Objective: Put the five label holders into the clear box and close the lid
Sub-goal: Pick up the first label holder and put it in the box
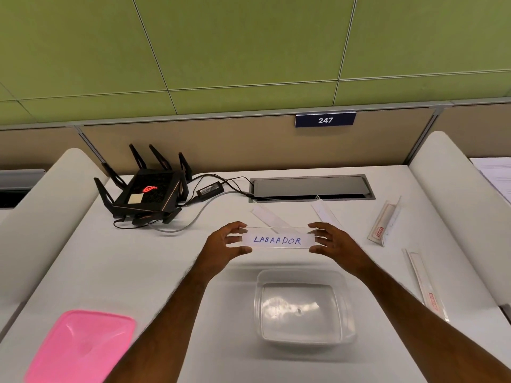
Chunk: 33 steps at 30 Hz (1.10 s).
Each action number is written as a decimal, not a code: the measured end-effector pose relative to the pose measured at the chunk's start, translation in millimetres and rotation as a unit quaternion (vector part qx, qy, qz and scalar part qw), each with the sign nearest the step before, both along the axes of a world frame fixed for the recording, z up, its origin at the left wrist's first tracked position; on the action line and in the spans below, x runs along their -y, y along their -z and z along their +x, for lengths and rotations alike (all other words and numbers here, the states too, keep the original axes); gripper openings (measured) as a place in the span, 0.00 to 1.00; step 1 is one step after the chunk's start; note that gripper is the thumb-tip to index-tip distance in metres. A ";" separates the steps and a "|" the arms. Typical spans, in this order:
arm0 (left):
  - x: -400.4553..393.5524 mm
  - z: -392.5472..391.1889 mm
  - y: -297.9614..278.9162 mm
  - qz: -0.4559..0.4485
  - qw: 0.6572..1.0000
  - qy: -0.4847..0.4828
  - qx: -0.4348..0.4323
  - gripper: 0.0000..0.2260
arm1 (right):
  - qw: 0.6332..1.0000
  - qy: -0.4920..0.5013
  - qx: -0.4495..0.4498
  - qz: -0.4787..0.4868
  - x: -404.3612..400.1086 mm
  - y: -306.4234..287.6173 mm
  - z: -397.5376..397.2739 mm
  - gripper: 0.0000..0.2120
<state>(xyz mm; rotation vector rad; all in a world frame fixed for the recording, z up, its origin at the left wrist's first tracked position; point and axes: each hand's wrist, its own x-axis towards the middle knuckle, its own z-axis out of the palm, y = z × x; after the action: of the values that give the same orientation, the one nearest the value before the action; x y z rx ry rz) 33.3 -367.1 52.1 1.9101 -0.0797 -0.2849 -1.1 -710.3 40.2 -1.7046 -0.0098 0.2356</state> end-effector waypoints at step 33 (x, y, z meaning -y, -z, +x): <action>52.6 -66.4 13.8 0.196 0.964 0.142 0.112 0.25 | 0.967 -0.042 0.047 -0.248 56.5 10.0 -80.7 0.24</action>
<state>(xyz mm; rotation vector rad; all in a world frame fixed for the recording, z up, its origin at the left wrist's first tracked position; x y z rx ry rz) -33.2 -419.7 38.4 2.3214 -0.4821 -0.2915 -81.8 -766.8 30.2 -2.2163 -0.1003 0.2318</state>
